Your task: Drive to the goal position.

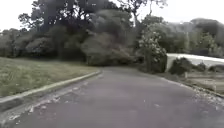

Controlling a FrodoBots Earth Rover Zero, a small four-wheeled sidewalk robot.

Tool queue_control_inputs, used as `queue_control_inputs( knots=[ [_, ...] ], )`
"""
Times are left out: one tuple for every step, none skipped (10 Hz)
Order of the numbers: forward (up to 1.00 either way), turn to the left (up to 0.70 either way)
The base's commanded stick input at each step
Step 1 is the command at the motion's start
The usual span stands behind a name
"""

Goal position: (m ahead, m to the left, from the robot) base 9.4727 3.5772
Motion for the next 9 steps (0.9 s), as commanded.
queue_control_inputs(
  knots=[
    [0.7, 0.0],
    [0.7, 0.0],
    [0.7, 0.0],
    [0.7, 0.0],
    [0.7, 0.0],
    [0.7, 0.0],
    [0.7, 0.0],
    [0.7, 0.0],
    [0.7, 0.0]
  ],
)
